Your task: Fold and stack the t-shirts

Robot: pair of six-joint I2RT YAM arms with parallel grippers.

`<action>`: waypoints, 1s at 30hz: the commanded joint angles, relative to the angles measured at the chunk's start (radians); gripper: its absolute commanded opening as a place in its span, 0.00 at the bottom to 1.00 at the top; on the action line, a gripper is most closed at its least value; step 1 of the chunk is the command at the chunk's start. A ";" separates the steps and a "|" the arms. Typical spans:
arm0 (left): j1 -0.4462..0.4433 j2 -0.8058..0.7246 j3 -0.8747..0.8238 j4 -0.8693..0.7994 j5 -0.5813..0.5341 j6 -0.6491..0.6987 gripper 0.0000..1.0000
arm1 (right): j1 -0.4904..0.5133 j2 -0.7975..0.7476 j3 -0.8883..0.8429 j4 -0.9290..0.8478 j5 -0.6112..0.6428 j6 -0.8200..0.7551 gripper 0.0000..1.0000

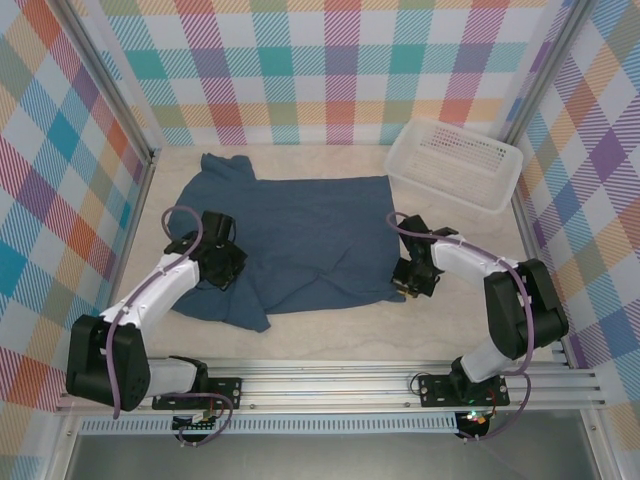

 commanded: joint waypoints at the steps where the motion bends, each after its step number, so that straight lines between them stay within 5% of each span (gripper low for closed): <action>1: -0.013 0.038 0.059 -0.026 -0.016 0.045 0.05 | -0.002 -0.057 0.045 -0.051 0.038 0.004 0.33; 3: -0.013 0.049 0.125 -0.084 -0.033 0.071 0.39 | -0.005 -0.100 0.095 -0.057 0.052 -0.019 0.50; 6: -0.008 0.060 0.245 -0.154 -0.067 0.102 0.57 | -0.014 -0.095 0.230 -0.052 0.045 -0.131 0.55; 9: 0.011 0.104 0.344 -0.185 -0.058 0.105 0.58 | -0.026 -0.013 0.381 -0.035 0.088 -0.306 0.58; 12: 0.025 0.148 0.396 -0.182 -0.061 0.104 0.57 | -0.081 0.141 0.528 -0.019 0.048 -0.405 0.40; 14: 0.037 0.165 0.405 -0.164 -0.059 0.091 0.56 | -0.107 0.255 0.623 -0.014 0.000 -0.424 0.38; 19: 0.082 0.166 0.416 -0.152 -0.065 0.081 0.55 | -0.115 0.494 0.850 0.039 -0.117 -0.413 0.38; 30: 0.258 0.137 0.341 -0.135 -0.031 0.106 0.52 | -0.220 0.770 1.148 0.057 -0.030 -0.272 0.39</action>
